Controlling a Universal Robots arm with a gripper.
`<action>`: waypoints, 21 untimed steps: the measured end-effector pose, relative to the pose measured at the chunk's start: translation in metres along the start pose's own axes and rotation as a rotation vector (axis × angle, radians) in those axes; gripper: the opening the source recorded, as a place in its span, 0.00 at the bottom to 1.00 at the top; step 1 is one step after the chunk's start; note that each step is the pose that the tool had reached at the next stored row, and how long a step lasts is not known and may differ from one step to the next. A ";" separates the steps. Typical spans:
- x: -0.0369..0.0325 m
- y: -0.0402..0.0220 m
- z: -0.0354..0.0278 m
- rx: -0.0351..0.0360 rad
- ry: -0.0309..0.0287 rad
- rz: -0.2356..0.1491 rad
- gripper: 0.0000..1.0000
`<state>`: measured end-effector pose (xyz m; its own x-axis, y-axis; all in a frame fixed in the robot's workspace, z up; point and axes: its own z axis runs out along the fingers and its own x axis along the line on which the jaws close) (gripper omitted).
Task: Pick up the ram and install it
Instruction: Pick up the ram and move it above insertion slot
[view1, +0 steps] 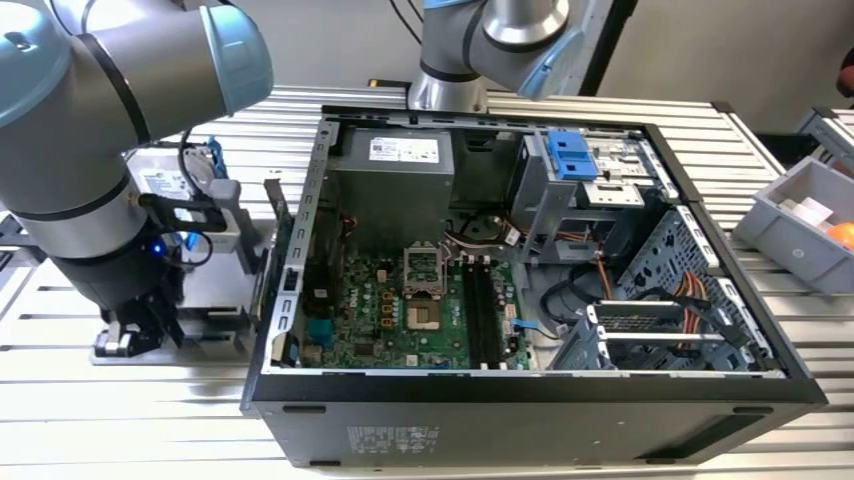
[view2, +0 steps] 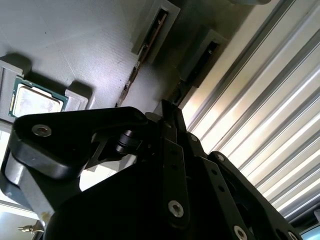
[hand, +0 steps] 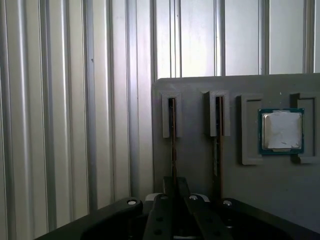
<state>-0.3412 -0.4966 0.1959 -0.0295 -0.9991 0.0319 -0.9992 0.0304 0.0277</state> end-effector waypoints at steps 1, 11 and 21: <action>0.0000 0.0000 -0.0005 0.0001 -0.0001 0.000 0.00; 0.0004 0.0004 -0.0125 0.0000 -0.0001 0.000 0.00; 0.0007 0.0007 -0.0225 0.0000 -0.0001 0.000 0.00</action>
<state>-0.3412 -0.4967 0.2184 -0.0295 -0.9991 0.0318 -0.9992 0.0304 0.0277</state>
